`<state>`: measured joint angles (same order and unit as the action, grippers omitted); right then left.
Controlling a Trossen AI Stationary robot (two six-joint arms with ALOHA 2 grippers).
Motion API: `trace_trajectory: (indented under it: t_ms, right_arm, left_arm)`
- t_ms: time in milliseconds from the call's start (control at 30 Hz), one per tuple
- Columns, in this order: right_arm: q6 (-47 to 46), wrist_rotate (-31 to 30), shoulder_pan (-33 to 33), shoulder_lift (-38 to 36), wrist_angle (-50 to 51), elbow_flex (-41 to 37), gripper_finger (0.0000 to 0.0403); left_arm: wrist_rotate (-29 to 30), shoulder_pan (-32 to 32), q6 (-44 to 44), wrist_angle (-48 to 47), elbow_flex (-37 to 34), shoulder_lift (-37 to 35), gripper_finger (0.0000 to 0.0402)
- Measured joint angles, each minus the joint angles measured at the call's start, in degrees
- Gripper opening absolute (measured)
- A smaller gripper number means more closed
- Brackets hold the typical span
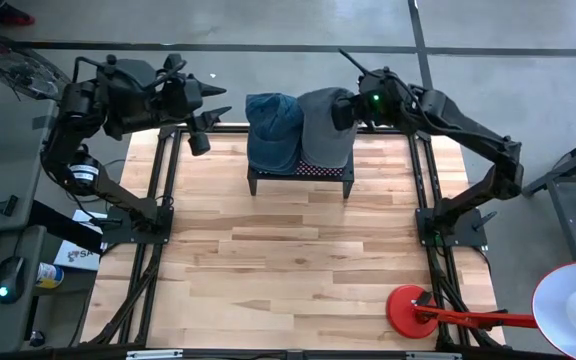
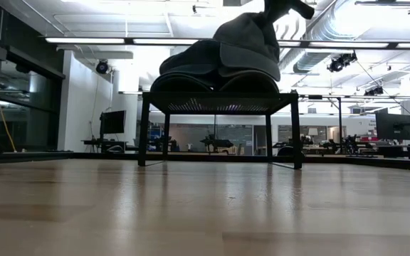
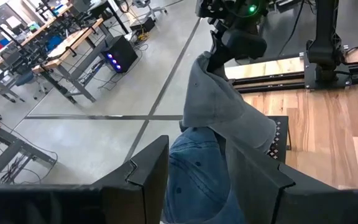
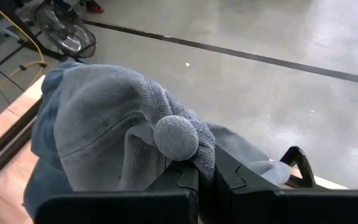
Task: Pick & Place hat
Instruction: Stack the gray cap on the gray cap on the shelf
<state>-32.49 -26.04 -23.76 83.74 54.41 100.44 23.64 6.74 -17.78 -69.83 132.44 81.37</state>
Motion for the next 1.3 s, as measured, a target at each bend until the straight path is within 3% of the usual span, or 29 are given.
trace_trajectory:
  t_ms: [600,767,1300]
  right_arm:
    - [0.37,5.95,-5.97,6.97,-1.31,0.00,0.0000]
    - [1.00,10.02,-7.12,7.45,-2.48,0.00,0.0004]
    - [1.86,11.48,-7.13,7.43,-3.26,0.00,0.0123]
  left_arm:
    - [-0.02,0.00,0.00,2.35,0.00,0.06,0.0156]
    - [-0.02,0.00,0.00,2.47,0.00,0.06,0.0156]
    - [-0.02,0.00,0.02,2.39,0.02,0.06,0.0156]
